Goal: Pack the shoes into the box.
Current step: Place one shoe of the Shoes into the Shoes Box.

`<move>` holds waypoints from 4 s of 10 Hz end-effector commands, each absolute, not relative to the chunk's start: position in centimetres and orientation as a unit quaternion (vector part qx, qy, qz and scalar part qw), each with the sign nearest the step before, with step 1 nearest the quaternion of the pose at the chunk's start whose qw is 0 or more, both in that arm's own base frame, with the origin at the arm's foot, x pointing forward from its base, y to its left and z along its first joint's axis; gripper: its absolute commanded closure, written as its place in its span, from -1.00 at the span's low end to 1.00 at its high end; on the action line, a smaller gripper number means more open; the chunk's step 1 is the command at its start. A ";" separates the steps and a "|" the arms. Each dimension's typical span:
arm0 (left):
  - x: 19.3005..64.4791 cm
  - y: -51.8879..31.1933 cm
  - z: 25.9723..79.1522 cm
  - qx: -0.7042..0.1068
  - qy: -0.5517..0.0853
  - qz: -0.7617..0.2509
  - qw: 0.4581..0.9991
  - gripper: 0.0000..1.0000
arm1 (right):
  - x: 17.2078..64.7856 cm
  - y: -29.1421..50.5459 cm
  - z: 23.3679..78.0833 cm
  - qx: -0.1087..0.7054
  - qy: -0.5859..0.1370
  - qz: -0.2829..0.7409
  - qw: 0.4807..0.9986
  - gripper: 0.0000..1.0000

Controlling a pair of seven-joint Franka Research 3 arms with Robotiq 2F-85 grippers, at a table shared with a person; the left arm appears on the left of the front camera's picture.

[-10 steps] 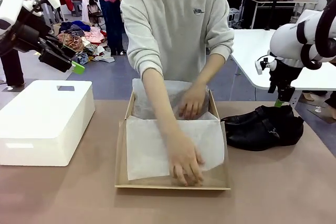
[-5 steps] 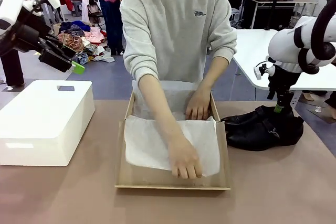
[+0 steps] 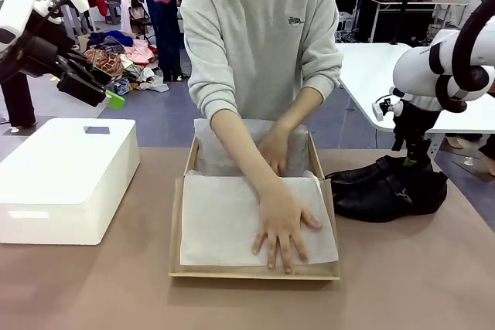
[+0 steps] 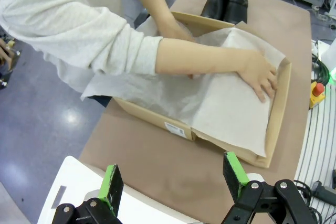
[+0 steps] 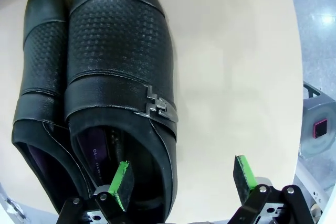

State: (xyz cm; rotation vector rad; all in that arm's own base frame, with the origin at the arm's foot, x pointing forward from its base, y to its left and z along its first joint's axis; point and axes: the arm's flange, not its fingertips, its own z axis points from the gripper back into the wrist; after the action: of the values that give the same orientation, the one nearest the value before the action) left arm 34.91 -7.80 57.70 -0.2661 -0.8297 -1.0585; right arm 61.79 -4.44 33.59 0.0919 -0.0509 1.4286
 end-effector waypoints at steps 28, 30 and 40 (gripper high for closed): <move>35.0 -7.7 57.6 -0.128 -0.386 -0.495 0.768 -1.00 | 62.2 -5.3 44.4 0.050 0.027 0.575 0.816 1.00; 35.0 -7.7 57.6 -0.128 -0.386 -0.495 0.768 -1.00 | 61.6 -5.0 46.6 0.051 0.037 0.574 0.817 1.00; 35.0 -7.7 57.6 -0.128 -0.386 -0.495 0.768 -1.00 | 57.7 2.3 57.5 0.041 0.033 0.567 0.822 1.00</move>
State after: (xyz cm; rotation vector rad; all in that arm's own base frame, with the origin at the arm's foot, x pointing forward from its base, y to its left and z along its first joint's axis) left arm 34.94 -7.78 57.67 -0.2655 -0.8288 -1.0584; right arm 57.68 1.30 56.54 0.1102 0.0561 1.2228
